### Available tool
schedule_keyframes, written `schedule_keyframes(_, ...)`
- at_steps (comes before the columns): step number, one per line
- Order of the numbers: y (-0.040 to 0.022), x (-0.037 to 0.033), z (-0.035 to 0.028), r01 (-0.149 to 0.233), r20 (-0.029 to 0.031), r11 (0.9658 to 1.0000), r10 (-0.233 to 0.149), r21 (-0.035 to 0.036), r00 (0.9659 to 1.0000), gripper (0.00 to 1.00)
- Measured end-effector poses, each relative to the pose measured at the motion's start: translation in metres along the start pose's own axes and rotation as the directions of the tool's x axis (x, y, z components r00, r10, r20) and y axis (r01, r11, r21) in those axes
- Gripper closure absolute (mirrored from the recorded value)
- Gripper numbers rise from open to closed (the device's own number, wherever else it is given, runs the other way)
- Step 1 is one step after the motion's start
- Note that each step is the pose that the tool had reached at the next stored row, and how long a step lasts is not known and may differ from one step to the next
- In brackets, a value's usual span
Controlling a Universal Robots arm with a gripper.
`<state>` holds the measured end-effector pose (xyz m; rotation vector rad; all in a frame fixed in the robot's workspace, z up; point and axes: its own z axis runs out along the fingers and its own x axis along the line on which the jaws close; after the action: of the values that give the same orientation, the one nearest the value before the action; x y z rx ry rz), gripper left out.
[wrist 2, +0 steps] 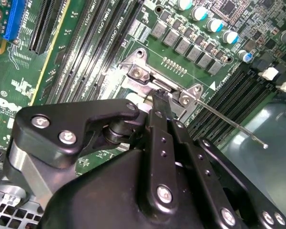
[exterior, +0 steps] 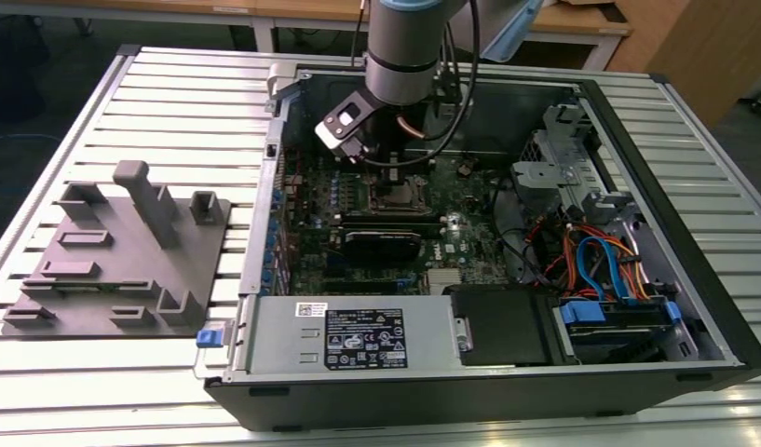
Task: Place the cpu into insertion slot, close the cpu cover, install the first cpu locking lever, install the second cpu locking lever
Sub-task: 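Close the cpu cover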
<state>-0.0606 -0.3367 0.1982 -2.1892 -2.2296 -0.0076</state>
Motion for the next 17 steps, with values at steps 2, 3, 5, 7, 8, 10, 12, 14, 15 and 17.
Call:
schedule_keyframes(2,0.0002,0.0003,-0.0025,0.0,-0.0011,1.0,0.0,-0.0008,1.0,0.9)
schedule_keyframes(3,0.0,0.0002,-0.0045,0.0,0.0001,1.0,0.0,0.0001,1.0,0.9)
schedule_keyframes(5,0.0,0.0001,-0.0054,0.0,0.0003,1.0,0.0,0.0003,1.0,0.9)
schedule_keyframes(7,0.0015,0.0001,-0.0055,0.0,0.0005,1.0,0.0,0.0004,1.0,0.9)
schedule_keyframes(8,0.0028,0.0,-0.0055,0.0,0.0006,1.0,0.0,0.0006,1.0,0.9)
schedule_keyframes(10,0.0065,0.0,-0.0055,0.0,0.0006,1.0,0.0,0.0005,1.0,0.9)
schedule_keyframes(12,0.0102,-0.0001,-0.0054,0.0,0.0005,1.0,0.0,0.0004,1.0,0.9)
schedule_keyframes(14,0.0135,-0.0002,-0.0054,0.0,0.0006,1.0,0.0,0.0005,1.0,0.9)
schedule_keyframes(15,0.0147,-0.0002,-0.0054,0.0,0.0006,1.0,0.0,0.0004,1.0,0.9)
schedule_keyframes(17,0.0162,-0.0002,-0.0053,0.0,0.0006,1.0,0.0,0.0005,1.0,0.9)
